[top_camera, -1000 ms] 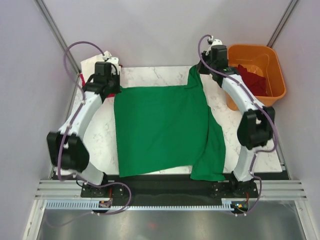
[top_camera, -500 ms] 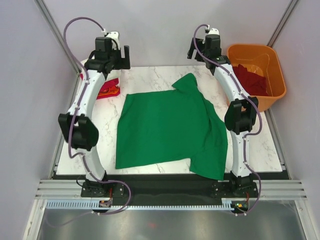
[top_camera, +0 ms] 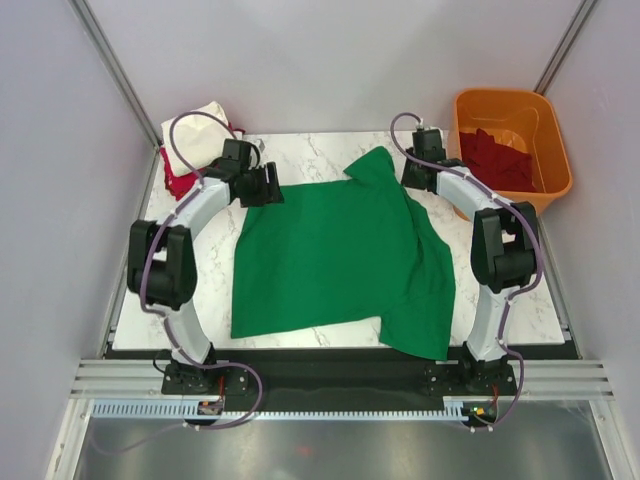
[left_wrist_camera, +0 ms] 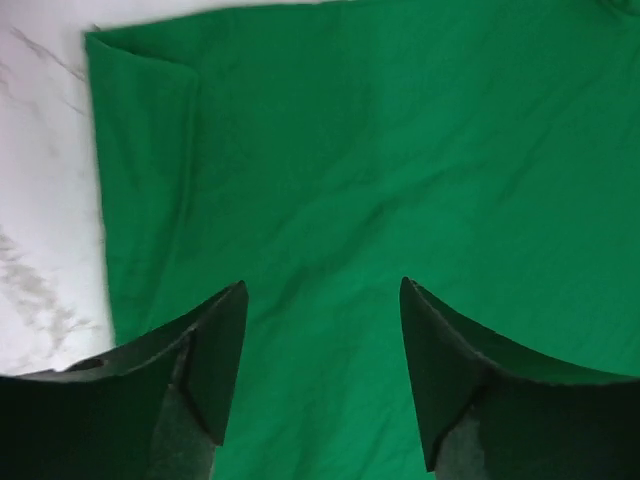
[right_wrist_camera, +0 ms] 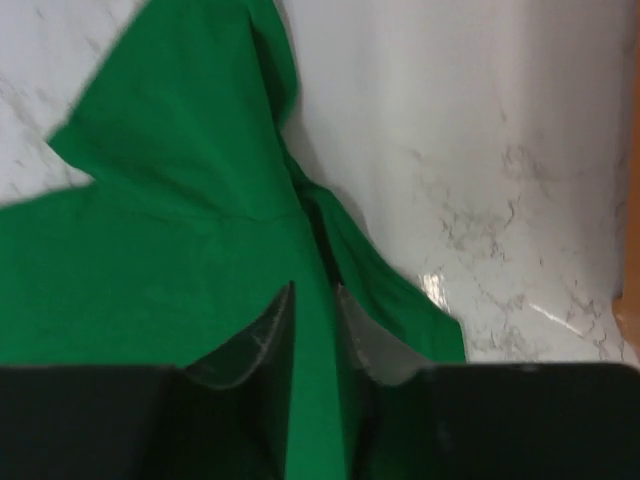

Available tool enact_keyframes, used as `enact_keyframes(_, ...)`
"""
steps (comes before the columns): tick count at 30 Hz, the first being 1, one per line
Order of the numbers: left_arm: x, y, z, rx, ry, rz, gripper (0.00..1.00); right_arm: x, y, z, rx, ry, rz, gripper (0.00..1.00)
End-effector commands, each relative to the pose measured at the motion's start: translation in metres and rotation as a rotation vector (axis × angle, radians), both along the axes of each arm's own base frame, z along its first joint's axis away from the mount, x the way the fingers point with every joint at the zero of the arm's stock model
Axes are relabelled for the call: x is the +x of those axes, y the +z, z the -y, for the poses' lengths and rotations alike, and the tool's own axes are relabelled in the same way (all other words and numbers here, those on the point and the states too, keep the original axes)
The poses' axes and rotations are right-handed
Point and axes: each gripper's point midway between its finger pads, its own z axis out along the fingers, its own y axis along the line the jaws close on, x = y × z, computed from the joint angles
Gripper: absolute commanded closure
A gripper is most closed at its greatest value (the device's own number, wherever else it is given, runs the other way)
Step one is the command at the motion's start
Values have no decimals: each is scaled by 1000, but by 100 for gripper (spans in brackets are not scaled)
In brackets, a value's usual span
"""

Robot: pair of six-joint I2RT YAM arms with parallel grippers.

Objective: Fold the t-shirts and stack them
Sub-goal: Flatten the tshirt out

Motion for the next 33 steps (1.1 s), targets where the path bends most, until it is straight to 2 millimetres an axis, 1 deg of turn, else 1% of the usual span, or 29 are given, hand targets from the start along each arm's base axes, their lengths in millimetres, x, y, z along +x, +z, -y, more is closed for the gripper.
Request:
enact_keyframes(1,29,4,28,-129,12,45,34,-8,26,-6,65,16,61,76)
enact_keyframes(2,32,-3,25,-109,32,38,35,-15,20,-7,73,25,44,78)
enact_keyframes(3,35,-9,20,-87,56,29,36,-19,29,-11,98,45,57,80)
enact_keyframes(4,37,-19,14,-59,76,16,36,-22,30,-14,107,55,59,80)
enact_keyframes(5,40,-27,6,-13,103,14,36,-28,27,-14,110,61,50,80)
enact_keyframes(6,41,-32,2,9,116,9,36,-31,35,-14,122,57,64,80)
enact_keyframes(7,42,-45,-2,35,126,-8,36,-34,36,-15,129,66,65,80)
enact_keyframes(9,45,-50,-4,77,133,-4,36,-37,40,-15,136,64,77,82)
enact_keyframes(10,45,-54,-5,132,146,6,36,-37,42,-15,137,64,83,82)
enact_keyframes(11,47,-53,-6,181,143,23,36,-38,44,-15,139,63,86,82)
enact_keyframes(12,47,-53,-8,227,156,36,36,-39,46,-20,153,85,86,83)
enact_keyframes(14,49,-48,-12,342,182,78,35,-38,48,-21,160,91,90,83)
enact_keyframes(16,56,-45,-18,446,194,110,35,-39,50,-24,170,101,90,83)
enact_keyframes(19,65,-50,-24,521,191,116,37,-39,48,-25,176,107,86,84)
enact_keyframes(20,71,-53,-25,543,181,117,37,-40,48,-26,177,110,85,84)
enact_keyframes(22,76,-55,-27,576,175,119,38,-40,48,-27,180,113,86,85)
enact_keyframes(23,80,-53,-26,582,173,124,39,-39,48,-26,179,111,86,85)
enact_keyframes(24,82,-62,-28,600,169,110,39,-39,48,-26,181,112,88,85)
enact_keyframes(25,84,-63,-31,622,173,111,40,-40,47,-27,183,113,86,86)
enact_keyframes(26,88,-62,-29,630,169,115,43,-40,46,-28,182,116,86,86)
enact_keyframes(27,89,-64,-31,641,173,109,44,-40,46,-28,186,117,85,87)
enact_keyframes(28,89,-70,-32,649,171,97,45,-40,45,-28,187,118,83,87)
enact_keyframes(29,92,-69,-30,646,167,102,48,-39,43,-28,187,119,80,87)
enact_keyframes(31,92,-74,-30,653,161,89,49,-38,43,-29,190,119,81,88)
enact_keyframes(33,93,-74,-30,656,158,89,50,-38,40,-30,191,123,76,88)
